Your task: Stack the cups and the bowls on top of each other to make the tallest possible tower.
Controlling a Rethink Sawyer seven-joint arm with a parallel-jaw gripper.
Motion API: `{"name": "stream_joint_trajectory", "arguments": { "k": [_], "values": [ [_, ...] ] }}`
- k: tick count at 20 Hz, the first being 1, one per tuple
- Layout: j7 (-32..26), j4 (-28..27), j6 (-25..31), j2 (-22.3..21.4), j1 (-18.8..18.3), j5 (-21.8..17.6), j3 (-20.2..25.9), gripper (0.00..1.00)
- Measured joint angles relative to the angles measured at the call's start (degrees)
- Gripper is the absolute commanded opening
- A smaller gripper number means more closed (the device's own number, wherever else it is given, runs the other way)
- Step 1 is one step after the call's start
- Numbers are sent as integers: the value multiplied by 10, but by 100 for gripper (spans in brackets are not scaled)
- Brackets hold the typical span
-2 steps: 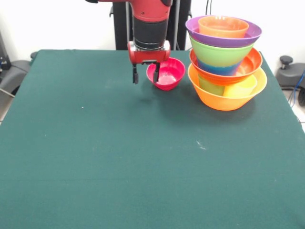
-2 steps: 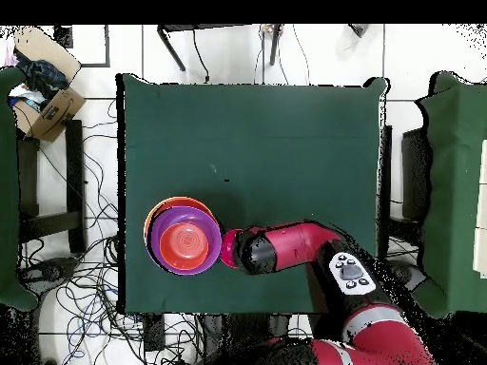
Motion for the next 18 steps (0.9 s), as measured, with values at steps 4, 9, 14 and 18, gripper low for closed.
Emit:
{"name": "stream_joint_trajectory", "arguments": {
  "k": [4, 9, 14, 18],
  "values": [
    [0, 0, 0, 0, -7, -2, 0, 100],
    [0, 0, 0, 0, -10, -2, 0, 100],
    [0, 4, 0, 0, -12, -2, 7, 100],
    [0, 16, 0, -4, -15, -2, 16, 100]
  ]
}}
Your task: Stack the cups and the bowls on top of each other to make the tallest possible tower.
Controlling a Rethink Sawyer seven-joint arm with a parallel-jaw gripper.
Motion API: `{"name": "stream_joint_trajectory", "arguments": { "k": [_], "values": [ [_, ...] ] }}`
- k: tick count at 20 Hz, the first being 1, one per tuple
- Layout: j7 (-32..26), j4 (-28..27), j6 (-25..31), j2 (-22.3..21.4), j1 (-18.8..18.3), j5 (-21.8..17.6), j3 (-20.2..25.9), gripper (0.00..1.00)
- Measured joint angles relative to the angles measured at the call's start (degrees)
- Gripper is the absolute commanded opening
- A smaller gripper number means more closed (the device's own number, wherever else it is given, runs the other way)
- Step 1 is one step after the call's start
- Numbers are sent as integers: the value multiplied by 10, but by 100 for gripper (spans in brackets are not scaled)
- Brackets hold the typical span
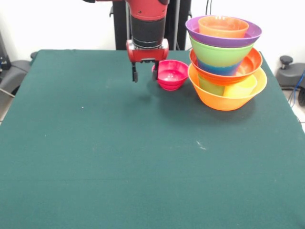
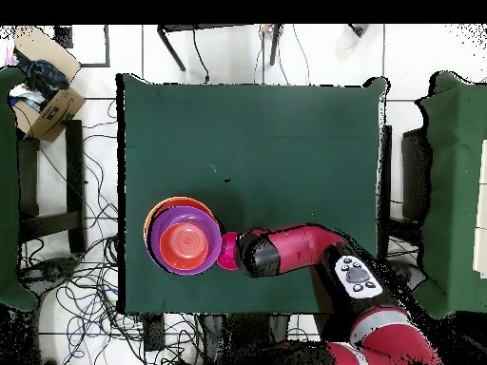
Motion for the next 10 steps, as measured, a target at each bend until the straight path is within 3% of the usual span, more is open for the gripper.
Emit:
{"name": "stream_joint_trajectory", "arguments": {
  "k": [10],
  "values": [
    [0, 24, 0, -30, -7, 0, 17, 100]
  ]
}}
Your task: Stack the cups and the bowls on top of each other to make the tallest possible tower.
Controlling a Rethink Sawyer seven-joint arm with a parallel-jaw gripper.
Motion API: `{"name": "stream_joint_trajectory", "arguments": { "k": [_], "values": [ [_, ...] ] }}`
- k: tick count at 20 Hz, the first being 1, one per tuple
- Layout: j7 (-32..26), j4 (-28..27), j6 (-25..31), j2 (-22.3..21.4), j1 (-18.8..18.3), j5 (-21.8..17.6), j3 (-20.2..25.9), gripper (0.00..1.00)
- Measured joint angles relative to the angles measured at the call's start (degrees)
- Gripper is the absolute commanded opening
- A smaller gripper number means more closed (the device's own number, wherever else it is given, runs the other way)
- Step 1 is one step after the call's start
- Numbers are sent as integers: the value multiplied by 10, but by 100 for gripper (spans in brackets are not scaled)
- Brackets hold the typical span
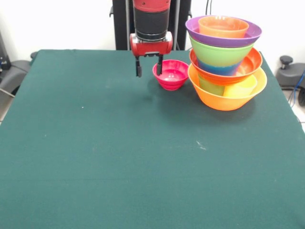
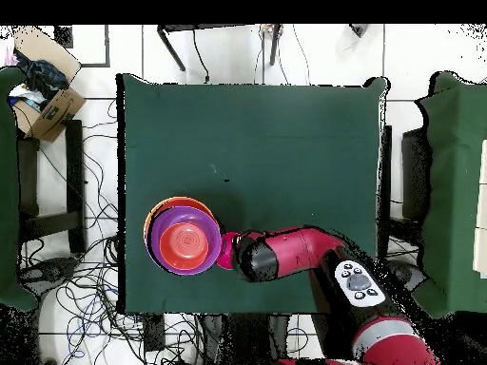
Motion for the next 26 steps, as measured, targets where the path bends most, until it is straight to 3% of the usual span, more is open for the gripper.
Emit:
{"name": "stream_joint_trajectory", "arguments": {
  "k": [15, 26],
  "values": [
    [0, 2, 0, -12, 1, 0, 1, 100],
    [0, 4, -23, -4, 27, 0, -1, 100]
  ]
}}
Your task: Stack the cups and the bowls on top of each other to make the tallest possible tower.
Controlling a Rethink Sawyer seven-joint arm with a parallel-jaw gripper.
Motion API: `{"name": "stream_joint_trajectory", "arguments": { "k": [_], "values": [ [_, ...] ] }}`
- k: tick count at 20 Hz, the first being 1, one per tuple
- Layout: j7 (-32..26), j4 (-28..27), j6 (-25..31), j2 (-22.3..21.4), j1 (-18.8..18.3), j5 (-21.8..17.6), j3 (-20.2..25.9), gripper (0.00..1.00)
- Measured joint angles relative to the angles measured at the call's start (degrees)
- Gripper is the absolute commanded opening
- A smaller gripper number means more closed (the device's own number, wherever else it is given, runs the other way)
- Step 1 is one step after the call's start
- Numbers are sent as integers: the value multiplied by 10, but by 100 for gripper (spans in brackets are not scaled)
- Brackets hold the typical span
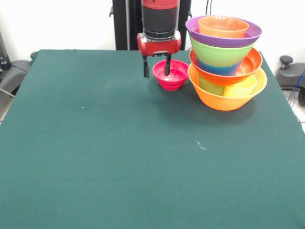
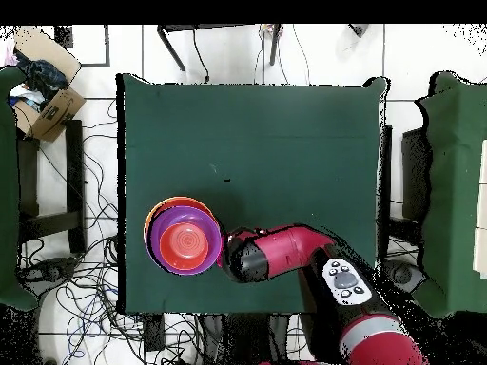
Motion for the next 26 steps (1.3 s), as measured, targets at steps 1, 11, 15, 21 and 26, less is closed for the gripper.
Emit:
{"name": "stream_joint_trajectory", "arguments": {
  "k": [1, 11, 15, 21, 26],
  "values": [
    [0, 1, -4, 0, 5, 0, -1, 100],
    [0, 4, -48, 5, 49, -2, -28, 100],
    [0, 4, -62, 16, 51, -6, -39, 100],
    [0, 4, -67, 30, 51, -16, -52, 100],
    [0, 4, -67, 38, 50, -22, -61, 100]
  ]
}}
